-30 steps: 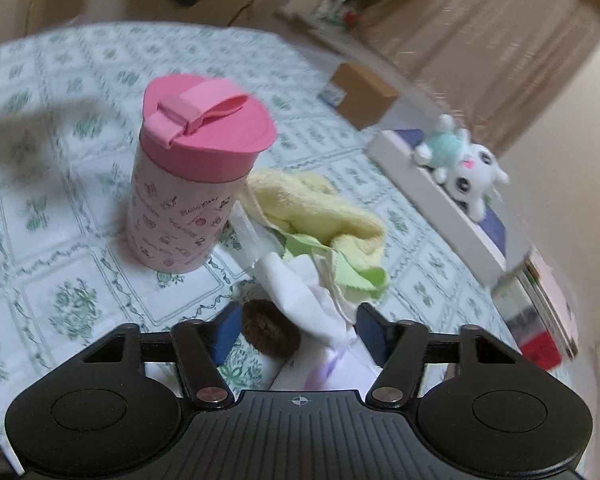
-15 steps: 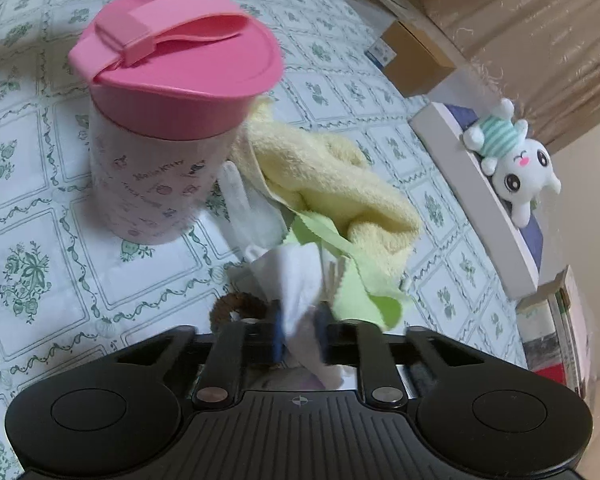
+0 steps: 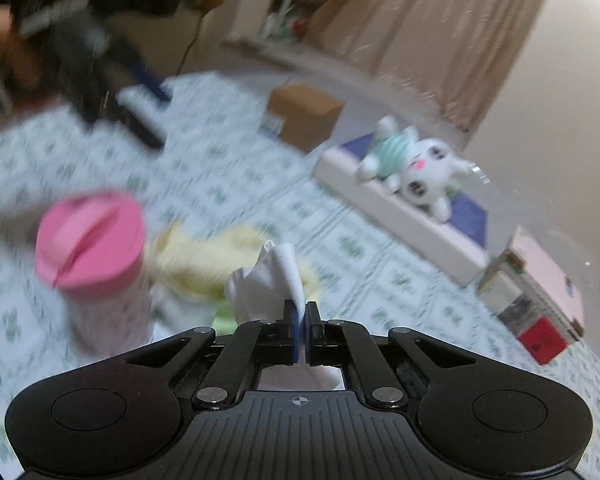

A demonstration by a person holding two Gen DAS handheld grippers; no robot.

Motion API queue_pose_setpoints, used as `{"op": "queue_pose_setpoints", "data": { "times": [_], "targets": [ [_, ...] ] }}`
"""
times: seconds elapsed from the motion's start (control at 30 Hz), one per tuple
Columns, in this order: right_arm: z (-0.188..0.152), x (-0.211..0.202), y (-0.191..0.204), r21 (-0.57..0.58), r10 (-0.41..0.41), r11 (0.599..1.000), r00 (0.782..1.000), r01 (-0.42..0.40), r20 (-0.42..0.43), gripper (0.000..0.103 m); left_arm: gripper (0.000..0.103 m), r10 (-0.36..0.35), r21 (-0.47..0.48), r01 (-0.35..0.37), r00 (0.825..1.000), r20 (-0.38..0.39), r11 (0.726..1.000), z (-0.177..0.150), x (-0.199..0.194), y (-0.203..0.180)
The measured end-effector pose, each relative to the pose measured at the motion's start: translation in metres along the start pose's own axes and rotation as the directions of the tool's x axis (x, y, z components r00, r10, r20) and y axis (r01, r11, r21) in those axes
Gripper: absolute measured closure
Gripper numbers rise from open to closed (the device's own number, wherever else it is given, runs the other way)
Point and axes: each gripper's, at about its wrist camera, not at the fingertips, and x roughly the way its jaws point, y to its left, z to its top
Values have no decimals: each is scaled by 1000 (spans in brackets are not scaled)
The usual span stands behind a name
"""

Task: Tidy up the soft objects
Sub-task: 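Grasp the light green cloth with the left gripper while the right gripper holds the tissue raised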

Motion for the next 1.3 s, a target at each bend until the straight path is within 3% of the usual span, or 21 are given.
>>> {"op": "queue_pose_setpoints", "data": {
  "times": [0.27,0.53,0.6,0.73,0.83,1.03,1.17,1.3],
  "targets": [
    [17,-17,-31,71,-117,991,989,111,89,100,14,-65,44,70,992,-109,997,28,59,-3],
    [7,-3,-51,116,-158,982,985,148,75,100,15,-175,94,196,965,-196,976,44,114,-29],
    [3,0,-55,127,-160,980,985,151,66,100,17,-208,149,245,951,-229,958,48,124,-45],
    [-5,6,-63,146,-161,977,986,152,49,100,33,-235,272,319,924,-301,908,54,142,-76],
    [-10,11,-68,155,-168,975,985,160,39,100,36,-262,321,383,895,-361,866,55,153,-94],
    [-23,16,-82,191,-178,966,984,172,17,100,45,-202,402,397,872,-446,825,47,179,-117],
    [-31,17,-88,216,-178,961,984,173,4,100,52,-140,450,373,871,-471,811,41,193,-125],
    [-37,17,-93,229,-178,958,984,174,-2,100,58,-122,460,365,871,-476,809,41,197,-131]
  ]
}}
